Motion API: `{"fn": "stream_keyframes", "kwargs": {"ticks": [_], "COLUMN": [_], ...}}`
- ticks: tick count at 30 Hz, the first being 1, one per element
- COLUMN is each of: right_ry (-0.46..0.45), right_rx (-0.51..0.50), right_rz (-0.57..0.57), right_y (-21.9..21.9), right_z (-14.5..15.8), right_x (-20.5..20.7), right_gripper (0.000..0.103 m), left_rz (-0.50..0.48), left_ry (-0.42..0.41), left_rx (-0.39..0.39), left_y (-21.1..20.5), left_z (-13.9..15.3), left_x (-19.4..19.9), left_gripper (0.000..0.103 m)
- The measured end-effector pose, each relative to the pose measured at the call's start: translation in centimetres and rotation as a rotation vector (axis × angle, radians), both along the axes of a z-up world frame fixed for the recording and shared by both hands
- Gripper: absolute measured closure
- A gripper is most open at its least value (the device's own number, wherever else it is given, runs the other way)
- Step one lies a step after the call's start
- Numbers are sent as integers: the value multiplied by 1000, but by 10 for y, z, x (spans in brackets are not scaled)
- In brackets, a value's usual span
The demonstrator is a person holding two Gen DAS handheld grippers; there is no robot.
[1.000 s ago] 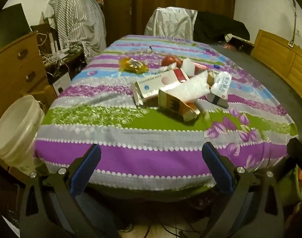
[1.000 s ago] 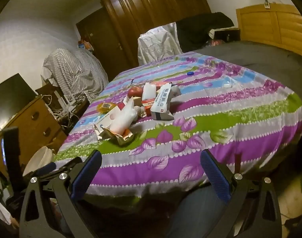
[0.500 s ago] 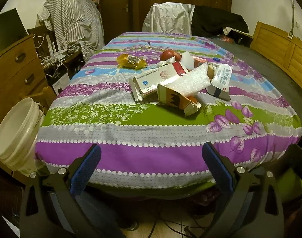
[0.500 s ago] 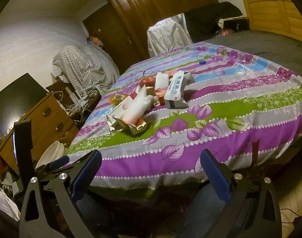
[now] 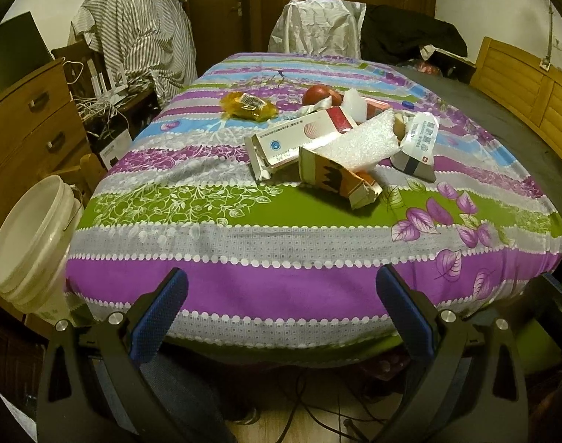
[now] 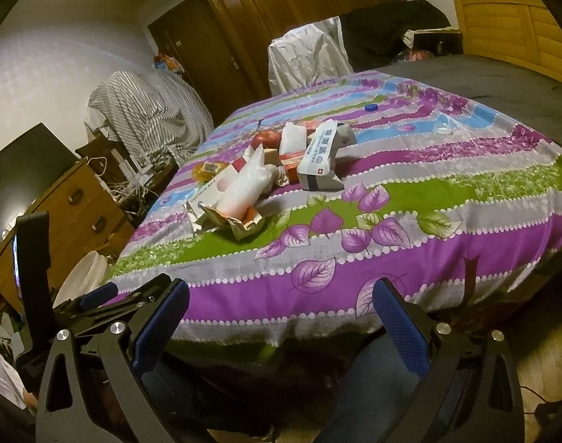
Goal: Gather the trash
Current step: 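Move both tools toward the pile of trash on the bed, then grasp the white foam sleeve with the right tool while the left tool grasps the white medicine box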
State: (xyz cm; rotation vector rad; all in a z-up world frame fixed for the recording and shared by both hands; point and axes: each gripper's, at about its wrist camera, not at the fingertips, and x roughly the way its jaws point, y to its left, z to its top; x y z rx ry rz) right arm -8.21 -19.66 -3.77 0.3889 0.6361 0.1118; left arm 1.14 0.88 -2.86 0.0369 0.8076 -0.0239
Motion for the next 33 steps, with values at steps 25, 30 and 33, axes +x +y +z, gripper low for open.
{"fn": "stream_keyframes", "kwargs": {"ticks": [25, 30, 33], "right_ry": [-89, -97, -88], "right_rx": [-105, -90, -55], "right_rz": [1, -10, 0], "right_y": [-16, -22, -22], "right_z": [16, 18, 17], "right_x": [50, 68, 83], "right_gripper": [4, 6, 10], "left_rz": [213, 237, 234], "left_ry": [-18, -9, 6], "left_rx": [57, 52, 58], "left_y": [50, 60, 59], "left_z": [-1, -5, -10], "left_x": [35, 43, 48], "left_gripper": [5, 5, 5]}}
